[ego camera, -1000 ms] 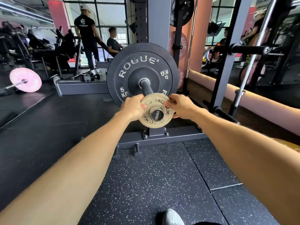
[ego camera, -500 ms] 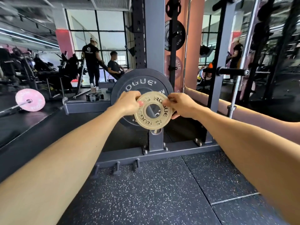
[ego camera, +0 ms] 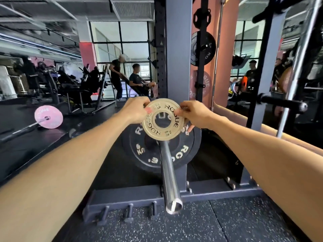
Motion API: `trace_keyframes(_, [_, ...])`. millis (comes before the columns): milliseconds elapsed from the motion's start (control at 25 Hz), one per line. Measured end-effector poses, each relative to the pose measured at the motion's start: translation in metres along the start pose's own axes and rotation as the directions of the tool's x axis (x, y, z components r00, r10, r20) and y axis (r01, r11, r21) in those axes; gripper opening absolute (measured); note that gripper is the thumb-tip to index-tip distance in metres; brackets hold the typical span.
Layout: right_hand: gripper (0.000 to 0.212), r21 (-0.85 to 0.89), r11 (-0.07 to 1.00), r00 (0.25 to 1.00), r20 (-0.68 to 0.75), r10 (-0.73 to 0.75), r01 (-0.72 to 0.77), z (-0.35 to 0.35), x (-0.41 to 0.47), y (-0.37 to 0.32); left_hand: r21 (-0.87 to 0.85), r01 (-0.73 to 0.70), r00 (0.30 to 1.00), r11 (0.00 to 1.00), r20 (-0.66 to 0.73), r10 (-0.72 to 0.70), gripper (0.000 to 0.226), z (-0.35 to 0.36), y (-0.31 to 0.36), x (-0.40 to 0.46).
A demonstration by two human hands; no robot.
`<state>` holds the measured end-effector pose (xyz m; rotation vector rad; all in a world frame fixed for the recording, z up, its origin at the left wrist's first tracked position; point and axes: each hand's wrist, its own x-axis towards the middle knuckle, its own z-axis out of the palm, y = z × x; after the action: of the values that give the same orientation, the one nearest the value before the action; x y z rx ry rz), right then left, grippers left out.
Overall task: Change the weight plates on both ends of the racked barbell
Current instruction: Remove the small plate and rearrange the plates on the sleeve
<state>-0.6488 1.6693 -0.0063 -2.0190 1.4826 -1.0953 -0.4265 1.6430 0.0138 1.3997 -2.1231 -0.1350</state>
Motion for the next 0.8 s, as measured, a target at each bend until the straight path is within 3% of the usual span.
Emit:
trace_keyframes(160, [0.02,-0.063,0.998,1.0,-0.012,-0.015,0.015,-0.076,0.085,-0.071,-0.02,0.052,0.999,0.998,-0.008,-0.052,0.008,-0.091,0.04,0.09])
trace_keyframes(320, [0.014,-0.096,0.994,0.998,0.014,-0.057,0.058,-0.169,0.159,-0.158,-0.1,0.073,0.996,0.992,-0.037,-0.077,0.017,-0.192,0.083,0.173])
trace_keyframes(480, [0.02,-0.065,0.993,0.995,0.012,-0.099,0.099,-0.271,0.232,-0.257,-0.062,0.056,0.995,0.997,-0.079,-0.061,0.029,-0.321,0.15,0.25])
trace_keyframes(600, [0.023,-0.067,0.993,0.995,0.015,-0.101,0.101,-0.33,0.265,-0.32,-0.004,0.045,0.996,0.999,-0.081,-0.045,0.035,-0.399,0.196,0.284])
trace_keyframes(800, [0.027,-0.045,0.995,0.995,0.027,-0.093,0.094,-0.375,0.275,-0.374,0.0,0.036,0.997,0.999,-0.065,-0.036,0.037,-0.461,0.233,0.296])
